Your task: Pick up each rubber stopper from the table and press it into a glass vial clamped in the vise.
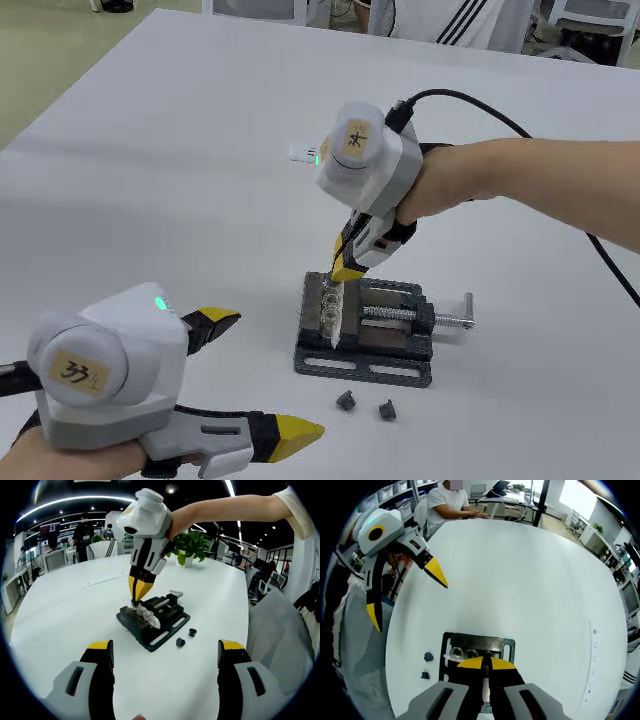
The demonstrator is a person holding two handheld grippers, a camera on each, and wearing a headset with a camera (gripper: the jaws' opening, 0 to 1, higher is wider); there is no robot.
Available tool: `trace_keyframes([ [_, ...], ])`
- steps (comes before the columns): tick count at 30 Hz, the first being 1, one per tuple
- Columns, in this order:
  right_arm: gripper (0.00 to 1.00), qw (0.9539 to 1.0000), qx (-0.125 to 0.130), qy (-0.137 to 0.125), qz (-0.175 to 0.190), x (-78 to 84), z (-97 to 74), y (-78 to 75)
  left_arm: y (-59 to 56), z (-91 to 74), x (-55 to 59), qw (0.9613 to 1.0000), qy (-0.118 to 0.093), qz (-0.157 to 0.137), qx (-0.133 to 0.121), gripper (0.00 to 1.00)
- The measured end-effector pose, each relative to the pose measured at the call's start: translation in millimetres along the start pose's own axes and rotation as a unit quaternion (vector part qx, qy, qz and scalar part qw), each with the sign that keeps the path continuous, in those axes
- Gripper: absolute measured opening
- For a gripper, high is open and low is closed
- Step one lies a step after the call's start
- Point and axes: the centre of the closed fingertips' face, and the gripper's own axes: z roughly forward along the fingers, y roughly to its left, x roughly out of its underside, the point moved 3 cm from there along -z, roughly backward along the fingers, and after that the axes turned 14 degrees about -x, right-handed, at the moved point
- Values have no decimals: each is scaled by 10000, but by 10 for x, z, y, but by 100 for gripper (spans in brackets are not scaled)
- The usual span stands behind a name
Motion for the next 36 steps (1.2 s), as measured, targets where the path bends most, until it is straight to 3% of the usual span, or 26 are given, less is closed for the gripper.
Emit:
trace_keyframes([
  [9, 2, 9998, 114, -116, -107, 18, 6, -2, -52, -9, 0, 10000, -21, 17, -8, 84],
  [11, 9, 9996, 180, -150, -147, 20, -5, -10, -50, -13, 6, 10000, -18, 22, -13, 84],
  [14, 27, 9994, 175, -290, -115, 49, -17, -5, -46, -21, 22, 10000, -6, 23, -13, 84],
  [19, 44, 9979, 225, -598, -95, 74, -32, 39, -62, -27, 24, 10000, 8, 39, -5, 84],
  [23, 54, 9974, 255, -658, -134, 118, -32, 111, -69, -32, 13, 10000, 3, 50, -1, 84],
  [36, 50, 9961, 237, -831, -186, 268, -69, 444, -80, -54, 6, 9999, -6, 124, 31, 84],
])
